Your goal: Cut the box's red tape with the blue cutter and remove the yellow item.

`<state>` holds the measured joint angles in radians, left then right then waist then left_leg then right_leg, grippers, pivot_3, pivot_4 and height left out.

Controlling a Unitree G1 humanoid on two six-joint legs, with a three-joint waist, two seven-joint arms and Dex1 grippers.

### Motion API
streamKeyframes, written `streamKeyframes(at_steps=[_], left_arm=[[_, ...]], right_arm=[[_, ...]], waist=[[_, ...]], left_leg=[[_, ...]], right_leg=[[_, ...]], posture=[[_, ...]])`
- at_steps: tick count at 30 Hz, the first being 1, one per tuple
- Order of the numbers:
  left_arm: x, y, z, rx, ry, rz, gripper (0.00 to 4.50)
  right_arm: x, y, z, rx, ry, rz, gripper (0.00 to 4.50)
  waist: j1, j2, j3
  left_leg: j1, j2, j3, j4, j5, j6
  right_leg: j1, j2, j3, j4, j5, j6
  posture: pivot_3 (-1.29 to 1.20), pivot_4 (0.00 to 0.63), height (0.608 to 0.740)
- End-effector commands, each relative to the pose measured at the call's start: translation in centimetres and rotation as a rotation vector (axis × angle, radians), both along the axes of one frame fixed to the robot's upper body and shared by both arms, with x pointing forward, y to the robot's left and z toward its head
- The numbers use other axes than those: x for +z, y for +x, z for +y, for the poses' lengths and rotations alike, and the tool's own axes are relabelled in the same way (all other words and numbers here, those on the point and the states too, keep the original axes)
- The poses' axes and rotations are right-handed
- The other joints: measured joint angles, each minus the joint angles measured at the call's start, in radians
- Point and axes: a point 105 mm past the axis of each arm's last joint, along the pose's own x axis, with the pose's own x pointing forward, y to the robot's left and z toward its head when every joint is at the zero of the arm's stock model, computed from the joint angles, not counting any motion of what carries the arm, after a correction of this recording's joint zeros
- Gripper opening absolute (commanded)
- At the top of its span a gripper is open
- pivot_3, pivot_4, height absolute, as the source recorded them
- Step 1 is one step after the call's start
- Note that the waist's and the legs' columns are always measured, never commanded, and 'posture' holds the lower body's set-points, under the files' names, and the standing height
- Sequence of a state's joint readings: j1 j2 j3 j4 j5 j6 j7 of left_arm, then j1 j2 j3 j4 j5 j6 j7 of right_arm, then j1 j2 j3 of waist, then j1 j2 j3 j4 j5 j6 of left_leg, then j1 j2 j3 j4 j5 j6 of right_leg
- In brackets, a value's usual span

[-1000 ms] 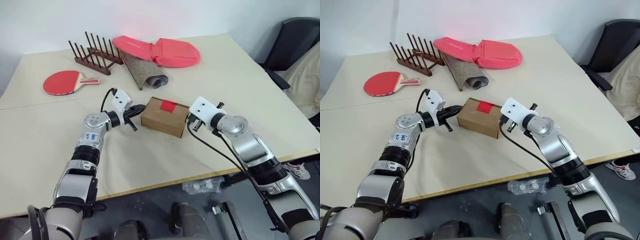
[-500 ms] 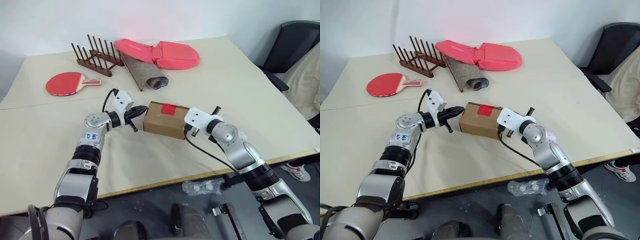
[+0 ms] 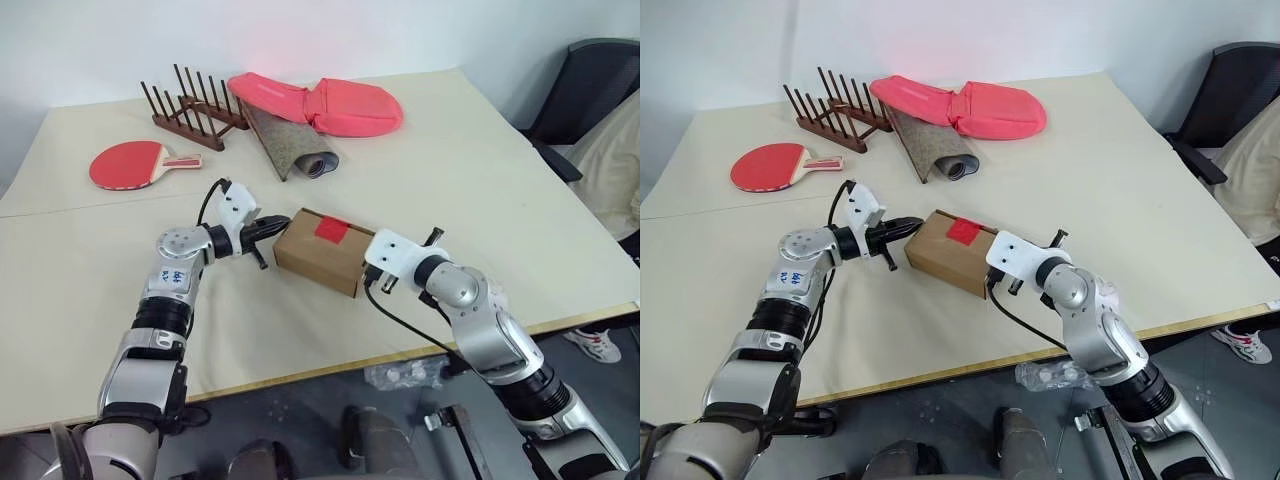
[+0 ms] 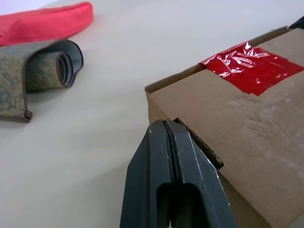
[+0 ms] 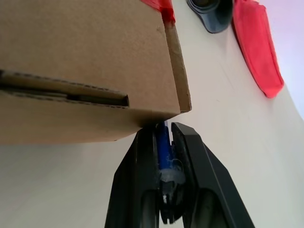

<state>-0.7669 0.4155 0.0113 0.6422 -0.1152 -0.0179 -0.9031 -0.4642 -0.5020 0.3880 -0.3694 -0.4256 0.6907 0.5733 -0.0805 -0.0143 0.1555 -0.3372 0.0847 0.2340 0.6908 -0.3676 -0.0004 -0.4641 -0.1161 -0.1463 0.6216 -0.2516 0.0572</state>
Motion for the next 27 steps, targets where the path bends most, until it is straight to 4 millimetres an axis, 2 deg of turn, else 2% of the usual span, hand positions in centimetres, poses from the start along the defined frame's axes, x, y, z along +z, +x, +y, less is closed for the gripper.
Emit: streamKeyframes(at_steps=[1,9,13,19,22,27], left_arm=[[-0.1,-1.3,-1.4,-0.099,0.025,0.017,0.00],[-0.2,-1.7,-0.8,-0.087,0.042,0.026,0.00],[0.1,-1.4,-0.8,-0.077,0.036,0.005,0.00],[1.1,-0.5,0.2,-0.028,0.023,-0.028,0.00],[2.0,-0.1,0.8,-0.009,0.015,-0.053,0.00],[3.6,-0.1,1.1,-0.036,-0.020,-0.069,0.00]], right_arm=[[1.2,-2.0,2.7,0.123,0.027,-0.020,0.16],[1.3,-3.1,3.1,0.142,0.031,0.009,0.16],[1.2,-3.2,2.7,0.131,0.009,0.009,0.16],[1.8,-2.5,0.1,0.051,-0.072,-0.044,0.16],[2.7,-1.9,-1.6,0.001,-0.109,-0.088,0.16],[4.2,-1.2,-2.6,-0.033,-0.119,-0.135,0.16]], waist=[[0.000,0.000,0.000],[0.002,0.000,0.000],[0.003,0.000,0.000],[0.005,-0.002,0.001],[0.011,-0.004,0.002],[0.020,-0.005,0.003]], left_leg=[[0.000,0.000,0.000,0.000,0.000,0.000],[0.000,0.000,0.000,0.000,0.000,0.000],[0.000,0.000,0.000,-0.001,0.000,0.000],[0.000,0.000,0.000,-0.001,0.000,0.000],[-0.001,0.000,-0.001,-0.001,0.000,0.000],[-0.001,0.000,0.000,-0.001,0.000,0.000]], right_leg=[[0.000,0.000,0.000,0.000,0.000,0.000],[0.000,0.000,0.000,0.000,0.000,0.000],[0.000,0.000,0.000,-0.001,0.000,0.000],[0.000,0.000,-0.001,-0.001,0.000,0.000],[0.000,0.000,-0.001,-0.002,0.000,0.000],[0.000,0.000,-0.001,-0.002,0.000,0.000]], posture=[[0.00,0.150,0.740],[0.00,0.150,0.740],[0.00,0.150,0.740],[0.00,0.150,0.740],[0.00,0.150,0.740],[0.00,0.150,0.740]])
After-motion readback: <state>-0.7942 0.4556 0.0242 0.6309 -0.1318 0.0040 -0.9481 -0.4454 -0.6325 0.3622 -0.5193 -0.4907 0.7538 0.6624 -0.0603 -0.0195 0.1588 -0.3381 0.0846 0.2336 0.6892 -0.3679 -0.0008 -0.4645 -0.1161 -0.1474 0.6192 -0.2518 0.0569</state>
